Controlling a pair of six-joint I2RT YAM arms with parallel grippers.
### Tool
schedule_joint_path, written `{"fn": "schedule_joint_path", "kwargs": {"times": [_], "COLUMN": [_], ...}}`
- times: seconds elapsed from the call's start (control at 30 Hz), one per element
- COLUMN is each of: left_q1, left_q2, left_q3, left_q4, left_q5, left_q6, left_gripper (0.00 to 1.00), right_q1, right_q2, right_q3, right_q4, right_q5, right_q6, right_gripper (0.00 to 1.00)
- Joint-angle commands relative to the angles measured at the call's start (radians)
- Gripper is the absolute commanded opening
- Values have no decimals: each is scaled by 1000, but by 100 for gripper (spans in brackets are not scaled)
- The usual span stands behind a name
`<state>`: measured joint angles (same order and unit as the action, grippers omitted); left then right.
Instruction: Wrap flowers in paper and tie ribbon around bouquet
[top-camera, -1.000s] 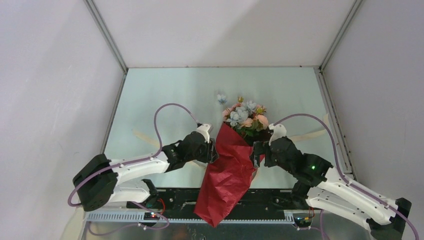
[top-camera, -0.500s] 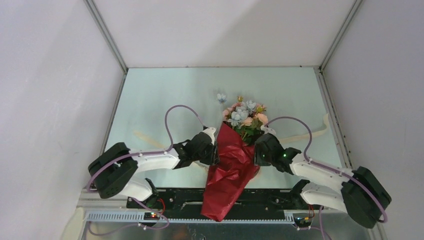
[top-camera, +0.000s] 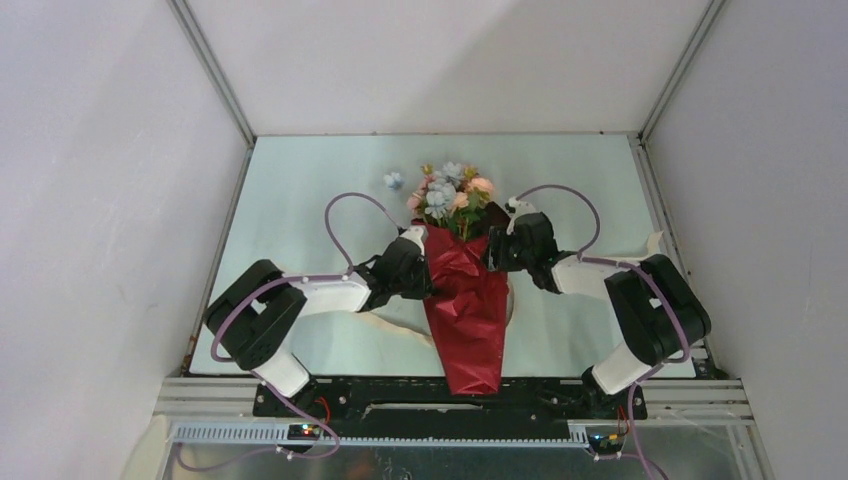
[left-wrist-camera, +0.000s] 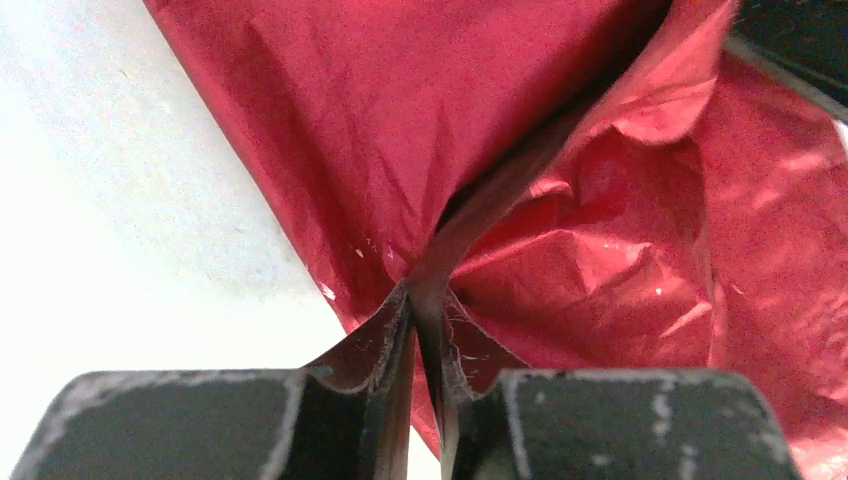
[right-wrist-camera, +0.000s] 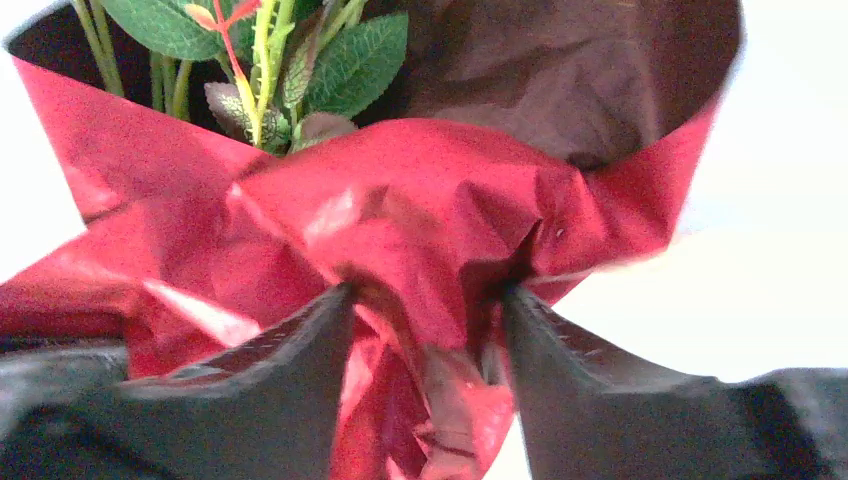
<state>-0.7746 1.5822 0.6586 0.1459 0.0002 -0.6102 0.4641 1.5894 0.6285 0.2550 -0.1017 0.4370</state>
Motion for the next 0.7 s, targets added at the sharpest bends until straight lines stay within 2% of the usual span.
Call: {"fn": "schedule_joint_path", "kwargs": {"times": [0.0, 0.03, 0.1, 0.2, 0.33, 0.5, 0.67], "left_q1": [11, 11, 7, 3, 3, 11, 39], "left_q2": [13, 9, -17, -60, -81, -58, 2], "left_q3": [76, 91, 102, 116, 162, 215, 264], "left_q4": [-47, -54, -63, -92, -169, -236, -263], "left_q5": [-13, -9, -8, -11, -72, -152, -155], "left_q6": [24, 27, 34, 45, 57, 51, 45], "left_gripper": [17, 17, 17, 18, 16, 12, 5], "right_q1": [-36, -32, -15, 26, 68, 137, 229], "right_q2": [-35, -80, -160, -300, -419, -502, -483], "right_q3": [83, 83, 82, 67, 60, 6, -2], "right_q4": [-13, -65, -154, -262, -406, -396, -386], "right_q5": [9, 22, 69, 176, 223, 176, 240], "right_q6": [-108, -114, -125, -130, -107, -118, -138], "right_gripper": [67, 74, 81, 85, 85, 78, 80]}}
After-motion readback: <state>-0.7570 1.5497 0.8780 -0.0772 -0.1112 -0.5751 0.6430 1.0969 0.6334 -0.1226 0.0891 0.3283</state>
